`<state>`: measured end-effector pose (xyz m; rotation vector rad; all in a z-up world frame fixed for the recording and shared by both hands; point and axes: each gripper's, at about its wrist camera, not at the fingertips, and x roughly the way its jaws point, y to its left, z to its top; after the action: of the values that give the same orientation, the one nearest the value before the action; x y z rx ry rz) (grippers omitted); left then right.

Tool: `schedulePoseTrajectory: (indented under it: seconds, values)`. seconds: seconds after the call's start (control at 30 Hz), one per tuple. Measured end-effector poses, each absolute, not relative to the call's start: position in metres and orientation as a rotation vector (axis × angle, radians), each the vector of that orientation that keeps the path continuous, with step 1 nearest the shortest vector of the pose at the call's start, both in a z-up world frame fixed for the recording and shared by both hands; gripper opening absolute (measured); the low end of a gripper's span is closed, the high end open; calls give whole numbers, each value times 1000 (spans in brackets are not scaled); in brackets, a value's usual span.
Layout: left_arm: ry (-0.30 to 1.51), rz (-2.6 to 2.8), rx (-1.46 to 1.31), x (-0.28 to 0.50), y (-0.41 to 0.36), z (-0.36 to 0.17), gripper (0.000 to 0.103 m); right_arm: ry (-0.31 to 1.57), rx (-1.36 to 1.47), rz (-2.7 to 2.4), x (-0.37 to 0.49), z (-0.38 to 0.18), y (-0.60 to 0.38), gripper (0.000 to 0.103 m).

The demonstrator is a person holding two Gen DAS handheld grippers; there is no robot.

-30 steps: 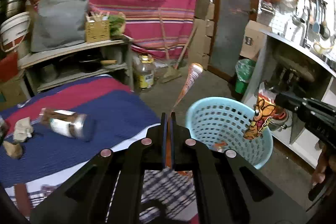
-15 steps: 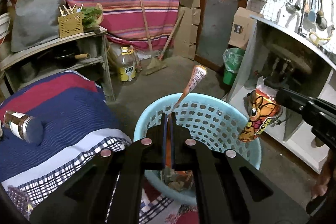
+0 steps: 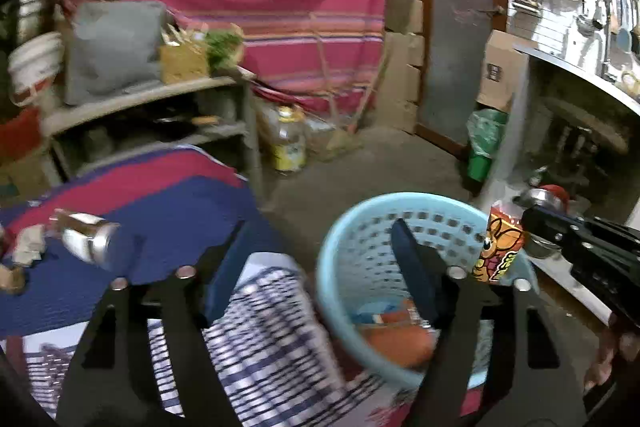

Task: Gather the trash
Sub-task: 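Open both tools to drop the wrappers into the basket, then move both open tools back over the remaining trash on the table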

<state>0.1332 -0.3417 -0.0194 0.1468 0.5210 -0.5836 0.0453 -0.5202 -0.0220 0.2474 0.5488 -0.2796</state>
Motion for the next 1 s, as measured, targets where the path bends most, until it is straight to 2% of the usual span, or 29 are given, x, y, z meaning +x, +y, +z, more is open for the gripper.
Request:
schedulePoseTrajectory:
  seconds: [0.23,0.33,0.37,0.4,0.47,0.53,0.67,0.8,1.0]
  values:
    - [401,-412,194,107,-285,-7,96,552,258,-263,68,-45,-512,6]
    - [388,-362,183,102,-258,-1,97,557,285,-285,72,-55,-513,13]
    - [394,-359,180,101,-249,0,97,569,303,-289,73,-59,-515,26]
    - [396,-348,180,101,-239,1,98,573,308,-294,73,-61,-516,45]
    - [398,-330,184,99,-226,4,98,565,292,-324,71,-60,-515,59]
    - [402,-309,187,99,-210,6,98,564,276,-336,70,-57,-512,61]
    - [415,-271,168,99,-173,9,98,524,240,-324,60,-42,-489,80]
    - [401,-208,187,101,-133,9,98,485,205,-261,54,-27,-449,90]
    - [420,-111,203,119,-71,8,98,468,180,-129,71,-6,-381,90]
